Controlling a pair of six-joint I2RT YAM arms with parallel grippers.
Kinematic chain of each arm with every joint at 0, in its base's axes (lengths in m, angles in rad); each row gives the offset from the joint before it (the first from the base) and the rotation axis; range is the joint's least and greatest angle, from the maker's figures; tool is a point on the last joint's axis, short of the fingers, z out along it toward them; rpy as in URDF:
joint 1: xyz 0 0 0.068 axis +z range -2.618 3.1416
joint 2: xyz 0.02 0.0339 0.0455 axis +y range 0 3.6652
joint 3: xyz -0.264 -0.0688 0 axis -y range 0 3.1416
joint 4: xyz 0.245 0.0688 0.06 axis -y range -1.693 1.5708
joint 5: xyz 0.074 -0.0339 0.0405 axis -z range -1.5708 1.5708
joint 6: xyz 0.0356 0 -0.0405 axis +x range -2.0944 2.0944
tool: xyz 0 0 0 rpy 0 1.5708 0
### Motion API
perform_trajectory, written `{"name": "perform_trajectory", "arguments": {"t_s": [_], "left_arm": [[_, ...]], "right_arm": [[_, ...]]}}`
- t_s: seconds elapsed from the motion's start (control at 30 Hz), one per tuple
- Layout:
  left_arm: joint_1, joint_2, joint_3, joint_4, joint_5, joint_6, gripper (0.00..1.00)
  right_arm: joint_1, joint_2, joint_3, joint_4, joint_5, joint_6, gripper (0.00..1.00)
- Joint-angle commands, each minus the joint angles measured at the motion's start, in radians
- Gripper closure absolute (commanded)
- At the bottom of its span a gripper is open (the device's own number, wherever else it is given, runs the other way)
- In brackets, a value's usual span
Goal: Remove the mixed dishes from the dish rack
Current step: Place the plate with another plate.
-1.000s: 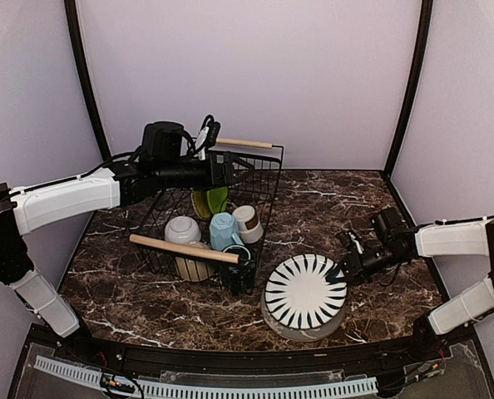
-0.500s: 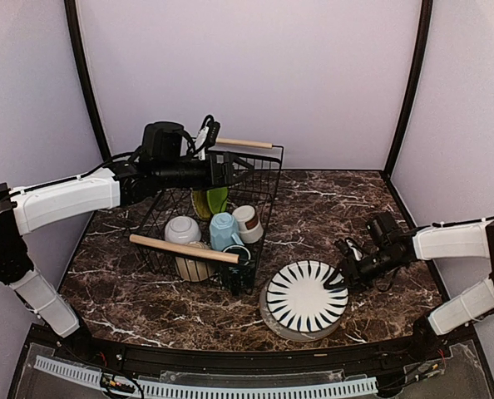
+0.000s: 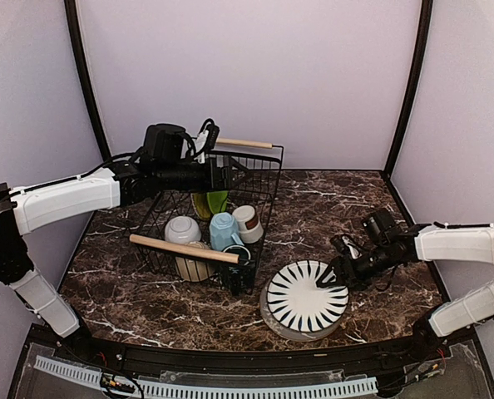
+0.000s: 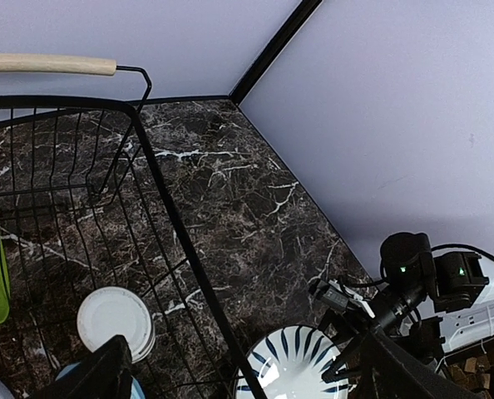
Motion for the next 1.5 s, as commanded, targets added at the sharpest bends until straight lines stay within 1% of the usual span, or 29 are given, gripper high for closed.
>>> {"name": "perform_trajectory", "arguments": {"t_s": [0.0, 0.27, 0.5, 0.73, 0.8, 1.13, 1.33, 1.4, 1.47], "left_arm": [[0.003, -0.002, 0.042, -0.04, -0.019, 0.032, 0.06], [0.004, 0.012, 0.047, -0.04, -0.039, 0.044, 0.06], [0.005, 0.015, 0.05, -0.056, -0.046, 0.055, 0.06], [0.007, 0.019, 0.062, -0.047, -0.054, 0.056, 0.04], [0.007, 0.022, 0.069, -0.051, -0.055, 0.055, 0.04], [0.007, 0.016, 0.053, -0.061, -0.064, 0.055, 0.04], [0.009, 0.014, 0.059, -0.089, -0.082, 0.064, 0.04], [0.011, 0.013, 0.064, -0.109, -0.11, 0.073, 0.04], [0.018, 0.015, 0.083, -0.161, -0.157, 0.085, 0.04]], "right_arm": [[0.07, 0.028, 0.052, -0.041, 0.158, -0.016, 0.14], [0.142, 0.014, 0.088, -0.118, 0.304, 0.027, 0.1], [0.218, -0.014, 0.095, -0.148, 0.349, 0.072, 0.08], [0.23, -0.053, 0.099, -0.177, 0.446, 0.097, 0.02], [0.23, -0.054, 0.106, -0.183, 0.474, 0.108, 0.01], [0.23, -0.018, 0.121, -0.176, 0.538, 0.11, 0.01], [0.236, -0.005, 0.121, -0.121, 0.47, 0.088, 0.01], [0.237, -0.021, 0.117, -0.11, 0.477, 0.089, 0.01], [0.237, -0.04, 0.136, -0.136, 0.506, 0.096, 0.01]]}}
